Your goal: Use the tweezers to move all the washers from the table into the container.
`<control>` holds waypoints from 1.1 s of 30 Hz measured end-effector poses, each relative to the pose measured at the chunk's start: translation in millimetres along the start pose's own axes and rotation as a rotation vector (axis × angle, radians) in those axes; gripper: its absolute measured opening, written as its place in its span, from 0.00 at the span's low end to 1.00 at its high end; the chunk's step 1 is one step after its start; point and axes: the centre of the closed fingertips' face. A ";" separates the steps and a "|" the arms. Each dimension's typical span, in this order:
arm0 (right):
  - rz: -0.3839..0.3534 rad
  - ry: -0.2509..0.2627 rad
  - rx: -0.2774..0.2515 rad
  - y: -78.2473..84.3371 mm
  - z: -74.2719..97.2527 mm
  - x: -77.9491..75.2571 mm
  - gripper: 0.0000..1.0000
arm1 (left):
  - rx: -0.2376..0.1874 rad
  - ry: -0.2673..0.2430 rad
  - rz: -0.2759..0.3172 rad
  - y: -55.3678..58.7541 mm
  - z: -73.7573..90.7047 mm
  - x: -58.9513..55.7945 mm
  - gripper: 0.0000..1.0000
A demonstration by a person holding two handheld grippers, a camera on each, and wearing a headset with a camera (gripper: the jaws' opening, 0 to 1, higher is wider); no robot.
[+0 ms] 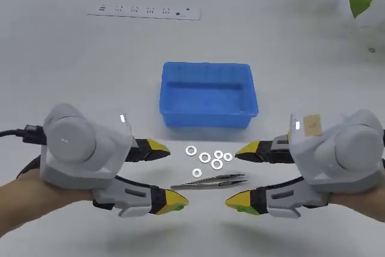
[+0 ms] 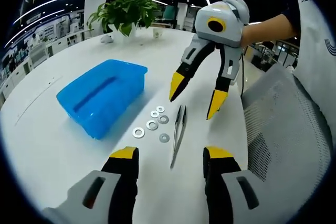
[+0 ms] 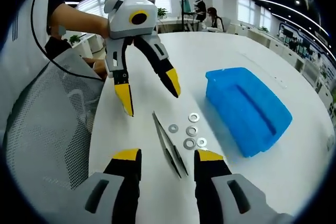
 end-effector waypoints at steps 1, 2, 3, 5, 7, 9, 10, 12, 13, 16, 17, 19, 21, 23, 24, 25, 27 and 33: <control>0.011 -0.011 0.014 1.5 -2.0 0.3 0.36 | 0.016 0.000 -0.018 3.0 -1.4 0.7 0.51; 0.020 -0.020 0.028 3.0 -3.9 0.1 0.33 | 0.021 -0.005 -0.039 4.1 -2.3 2.3 0.48; 0.035 -0.024 0.059 6.6 -6.6 -1.6 0.32 | 0.024 0.011 -0.057 5.8 -3.9 0.8 0.45; 0.074 -0.050 0.087 9.3 -12.8 -1.2 0.30 | 0.035 0.028 -0.040 10.3 -7.5 -1.1 0.44; 0.122 -0.063 0.120 11.3 -16.8 -2.3 0.28 | 0.043 0.043 -0.069 12.6 -9.9 -2.4 0.42; 0.144 -0.110 0.145 12.8 -21.2 3.4 0.24 | 0.059 0.058 -0.066 15.5 -12.9 -4.6 0.41; 0.145 -0.110 0.146 12.6 -24.2 3.4 0.24 | 0.059 0.063 -0.068 15.8 -13.9 -5.1 0.41; 0.144 -0.130 0.162 15.6 -26.0 6.4 0.23 | 0.064 0.066 -0.070 17.2 -15.8 -4.9 0.39; 0.169 -0.126 0.157 13.5 -25.4 3.7 0.21 | 0.075 0.069 -0.081 19.5 -16.3 -5.0 0.37; 0.191 -0.117 0.160 14.4 -23.9 2.6 0.18 | 0.071 0.076 -0.107 17.8 -16.8 -5.9 0.28; 0.201 -0.114 0.160 14.5 -24.3 1.7 0.17 | 0.067 0.081 -0.102 17.3 -17.3 -6.7 0.29; 0.221 -0.104 0.163 14.1 -24.8 -0.7 0.13 | 0.066 0.081 -0.105 16.9 -17.7 -6.3 0.29; 0.235 -0.104 0.161 13.0 -25.5 -1.4 0.11 | 0.066 0.082 -0.115 16.5 -18.6 -5.6 0.28; 0.241 -0.098 0.163 12.9 -25.3 -1.8 0.10 | 0.066 0.082 -0.115 15.5 -19.7 -5.1 0.28; 0.242 -0.097 0.163 12.9 -25.1 -1.5 0.10 | 0.065 0.081 -0.117 15.2 -20.2 -4.9 0.27; 0.240 -0.096 0.162 12.9 -25.0 -1.2 0.09 | 0.064 0.081 -0.126 14.8 -21.0 -5.0 0.27; 0.245 -0.095 0.163 12.9 -24.7 -0.5 0.08 | 0.063 0.079 -0.123 14.4 -21.6 -4.9 0.26; 0.206 -0.089 0.166 12.8 -24.6 -0.8 0.08 | 0.091 0.061 -0.160 16.6 -19.8 -3.6 0.19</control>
Point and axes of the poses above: the centre of the closed fingertips' face, and the gripper's own axes: z roughly backward along the fingers, x roughly to its left, y roughly out of its underside, and after that the axes turned 8 degrees about -x, right-handed
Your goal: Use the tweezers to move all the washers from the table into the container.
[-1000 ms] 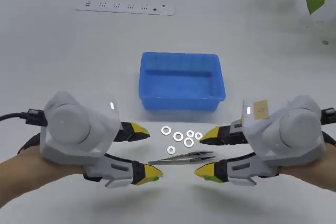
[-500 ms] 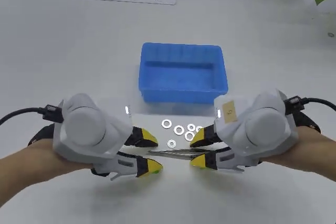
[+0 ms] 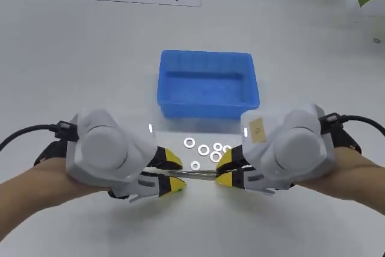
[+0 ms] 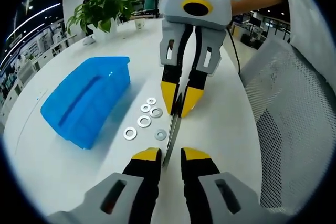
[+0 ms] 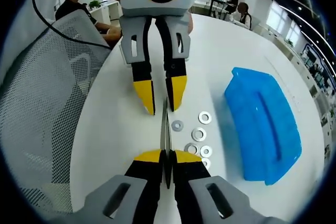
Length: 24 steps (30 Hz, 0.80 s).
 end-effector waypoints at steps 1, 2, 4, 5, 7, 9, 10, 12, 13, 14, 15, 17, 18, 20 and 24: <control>-0.005 -0.002 -0.001 0.0 0.4 1.1 0.08 | 0.003 0.005 -0.012 0.5 0.6 -0.6 0.18; -0.007 -0.005 -0.002 0.0 0.3 1.9 0.08 | 0.004 0.005 -0.014 0.7 0.9 -0.7 0.18; -0.017 -0.018 -0.019 -2.6 1.0 7.2 0.08 | 0.004 -0.005 -0.017 1.0 1.2 1.4 0.15; -0.025 -0.018 -0.027 -4.4 1.2 8.6 0.08 | 0.004 -0.012 -0.031 1.4 1.2 2.7 0.14; -0.029 0.001 -0.038 -9.2 2.7 8.4 0.08 | 0.001 -0.007 -0.036 1.3 0.5 1.8 0.12; -0.051 0.008 -0.067 -15.0 2.6 7.3 0.08 | -0.001 0.024 -0.031 0.9 -0.7 -4.4 0.09; -0.052 0.004 -0.061 -13.8 2.2 7.6 0.08 | 0.003 0.022 -0.053 0.9 -0.4 -5.1 0.10; -0.033 0.003 -0.051 -12.7 0.8 7.8 0.08 | 0.001 0.018 -0.059 0.9 -0.5 -4.7 0.10; -0.035 0.000 -0.052 -13.0 0.6 8.1 0.08 | -0.003 0.012 -0.051 0.6 -0.6 -3.5 0.09; -0.039 -0.001 -0.055 -13.5 0.3 8.1 0.08 | -0.003 0.006 -0.045 0.9 -0.4 -2.7 0.09; -0.037 0.002 -0.056 -13.7 0.5 7.6 0.08 | -0.004 0.008 -0.039 0.9 -0.8 -2.7 0.08; -0.027 0.004 -0.055 -14.3 1.2 6.9 0.08 | 0.000 0.006 -0.042 0.9 -0.8 -2.5 0.08; -0.020 0.004 -0.054 -14.6 1.1 6.7 0.08 | 0.005 0.010 -0.044 1.3 -0.5 -3.0 0.07; -0.006 0.006 -0.053 -15.2 1.4 5.8 0.08 | 0.011 0.006 -0.004 1.7 -0.2 -3.8 0.07; 0.003 -0.008 -0.064 -17.1 -0.8 10.8 0.08 | 0.039 0.034 -0.053 2.7 4.9 -10.9 0.06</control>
Point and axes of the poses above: the centre of the closed fingertips' face, and the gripper's own axes: z roughly backward along the fingers, x roughly to its left, y roughly out of its underside, and after that the axes turned 8 degrees about -x, right-handed
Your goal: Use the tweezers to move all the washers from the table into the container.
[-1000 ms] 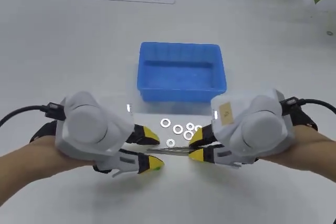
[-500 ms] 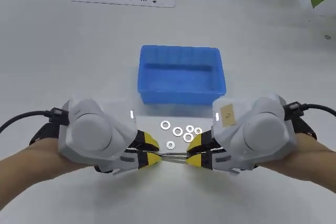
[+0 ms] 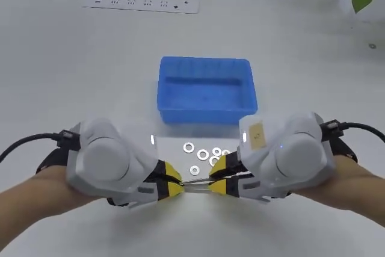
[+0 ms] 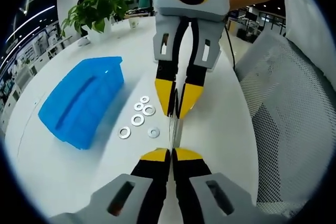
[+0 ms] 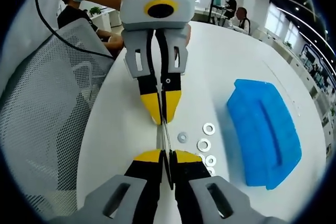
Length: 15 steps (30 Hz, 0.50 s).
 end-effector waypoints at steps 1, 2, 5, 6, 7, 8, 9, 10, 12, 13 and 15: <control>0.005 -0.005 0.001 -0.2 -0.4 2.6 0.08 | 0.003 0.002 -0.009 -1.2 1.6 -0.4 0.06; 0.014 -0.004 -0.001 -0.8 -0.8 3.0 0.08 | 0.006 0.004 -0.030 -2.9 4.7 -1.1 0.06; 0.024 -0.001 0.000 -0.1 1.1 4.2 0.08 | -0.035 0.015 -0.069 -13.2 12.0 -2.5 0.06; 0.024 0.001 -0.009 -1.2 2.3 3.8 0.08 | -0.039 0.018 -0.056 -14.6 14.4 -3.2 0.06; 0.019 0.001 -0.016 -2.2 3.1 4.1 0.08 | -0.048 0.017 -0.057 -17.8 16.7 -2.9 0.06; 0.023 0.008 -0.025 -3.7 4.0 3.6 0.08 | -0.053 0.017 -0.061 -19.5 18.2 -3.4 0.06; 0.024 0.009 -0.029 -4.4 4.7 3.8 0.08 | -0.055 0.015 -0.063 -22.3 19.4 -3.4 0.06; 0.029 0.011 -0.030 -4.7 4.8 3.6 0.08 | -0.060 0.015 -0.061 -24.2 20.6 -3.7 0.06; 0.044 0.017 -0.033 -5.6 5.8 3.3 0.08 | -0.072 0.009 -0.069 -29.6 22.3 -3.9 0.06; 0.052 0.021 -0.038 -6.6 7.0 3.0 0.08 | -0.075 0.007 -0.076 -32.2 22.8 -4.1 0.06; 0.058 0.030 -0.051 -8.7 9.3 2.5 0.08 | -0.079 0.002 -0.109 -38.5 25.9 -5.3 0.06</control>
Point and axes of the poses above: the centre of the closed fingertips' face, and the gripper's own axes: z roughly backward along the fingers, x roughly to its left, y roughly out of its underside, and after that the axes turned 8 degrees about -x, right-handed
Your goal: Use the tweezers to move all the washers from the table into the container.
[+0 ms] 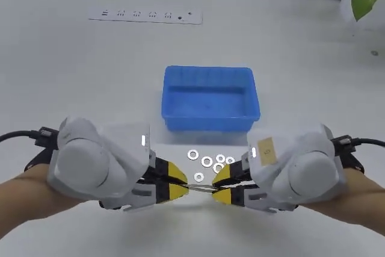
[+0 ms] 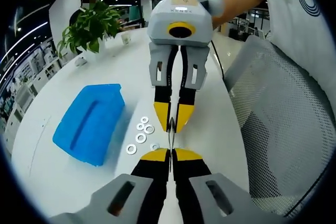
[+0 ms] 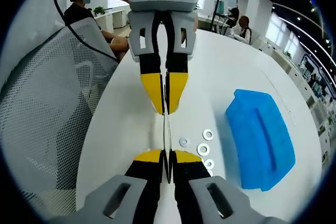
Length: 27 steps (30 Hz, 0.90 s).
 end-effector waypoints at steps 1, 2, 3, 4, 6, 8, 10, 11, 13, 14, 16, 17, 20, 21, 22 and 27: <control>-0.001 0.001 -0.006 -0.8 0.8 0.0 0.08 | -0.002 0.000 0.005 -1.7 1.2 -0.2 0.06; -0.004 0.002 -0.011 -1.5 1.9 0.2 0.08 | -0.007 -0.001 0.008 -3.8 1.3 0.0 0.06; -0.003 0.006 -0.014 -1.8 2.4 -0.2 0.08 | -0.020 -0.006 0.008 -7.0 2.1 -0.1 0.06; 0.001 0.009 -0.017 -2.2 3.0 -0.5 0.08 | -0.026 -0.008 0.006 -9.4 1.9 0.2 0.06; 0.000 0.012 -0.019 -3.0 3.0 -0.8 0.08 | -0.034 -0.011 0.003 -14.0 2.4 -0.3 0.06; 0.004 0.015 -0.023 -3.9 2.4 -0.6 0.08 | -0.061 -0.015 0.017 -19.6 3.5 -0.2 0.06; 0.003 0.019 -0.027 -5.6 1.9 0.8 0.08 | -0.073 -0.015 0.032 -21.2 4.8 -0.6 0.06; 0.007 0.022 -0.030 -6.9 1.6 1.6 0.08 | -0.073 -0.016 0.028 -21.3 5.4 -1.4 0.06; 0.011 0.029 -0.033 -8.2 1.6 2.0 0.08 | -0.075 -0.017 0.028 -22.7 5.8 -2.3 0.06; 0.012 0.030 -0.035 -8.6 1.6 2.5 0.08 | -0.075 -0.017 0.025 -23.2 6.2 -2.9 0.06; 0.013 0.036 -0.040 -9.9 0.9 2.8 0.08 | -0.083 -0.018 0.022 -25.7 7.0 -3.8 0.06; 0.012 0.038 -0.042 -10.3 0.8 3.2 0.08 | -0.086 -0.019 0.023 -26.9 7.3 -4.3 0.06; 0.010 0.045 -0.053 -11.6 1.0 4.0 0.08 | -0.098 -0.024 0.016 -32.5 6.5 -6.0 0.06; 0.006 0.046 -0.055 -11.4 1.1 4.2 0.08 | -0.094 -0.023 0.014 -32.2 6.2 -6.6 0.06; 0.005 0.048 -0.059 -11.3 1.4 4.3 0.08 | -0.094 -0.024 0.011 -32.5 5.9 -6.2 0.06; -0.001 0.054 -0.077 -11.0 4.5 4.6 0.08 | -0.100 -0.024 0.014 -37.4 3.7 -6.3 0.06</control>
Point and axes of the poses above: the centre of the closed fingertips' face, and the gripper's own axes: z roughly backward along the fingers, x roughly to its left, y roughly out of its underside, and after that the axes turned 8 degrees about -x, right-handed
